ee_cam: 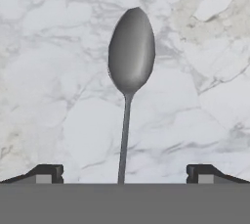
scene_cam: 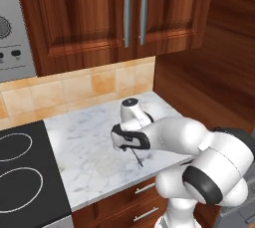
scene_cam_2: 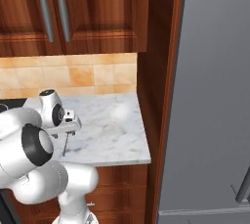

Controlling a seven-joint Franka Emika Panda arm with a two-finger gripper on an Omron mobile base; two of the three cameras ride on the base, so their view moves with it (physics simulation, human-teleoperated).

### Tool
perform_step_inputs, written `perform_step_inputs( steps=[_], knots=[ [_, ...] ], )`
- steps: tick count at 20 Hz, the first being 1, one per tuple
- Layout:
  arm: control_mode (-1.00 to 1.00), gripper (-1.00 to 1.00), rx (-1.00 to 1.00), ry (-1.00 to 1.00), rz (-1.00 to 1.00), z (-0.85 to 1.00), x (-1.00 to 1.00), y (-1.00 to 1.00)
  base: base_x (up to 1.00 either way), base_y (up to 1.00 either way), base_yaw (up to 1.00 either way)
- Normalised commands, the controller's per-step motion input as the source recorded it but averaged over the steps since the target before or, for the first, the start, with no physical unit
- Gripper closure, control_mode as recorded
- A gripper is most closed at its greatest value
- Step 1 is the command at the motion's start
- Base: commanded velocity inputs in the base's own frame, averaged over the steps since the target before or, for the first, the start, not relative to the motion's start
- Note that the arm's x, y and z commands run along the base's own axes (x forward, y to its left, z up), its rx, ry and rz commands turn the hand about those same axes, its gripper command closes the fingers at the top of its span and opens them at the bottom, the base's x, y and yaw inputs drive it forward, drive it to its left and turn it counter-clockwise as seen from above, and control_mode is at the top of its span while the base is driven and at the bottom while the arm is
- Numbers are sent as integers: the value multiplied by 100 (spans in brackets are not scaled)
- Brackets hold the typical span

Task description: Take the fork and place it on the left side of the plate. Then take the spoon and place it on the right side of the plate. Make sure they're directly next to the plate.

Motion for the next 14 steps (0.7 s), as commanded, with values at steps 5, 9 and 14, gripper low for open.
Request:
perform_step_inputs(
  steps=[5, 9, 14],
  knots=[
    [-100, -100, 0, 4, 0, -30, 21, 1, 0, 0, 0],
    [-100, -100, 0, 3, 0, -31, 16, 0, 0, 0, 0],
    [-100, -100, 0, 1, 0, -25, 19, 0, 0, 0, 0]
  ],
)
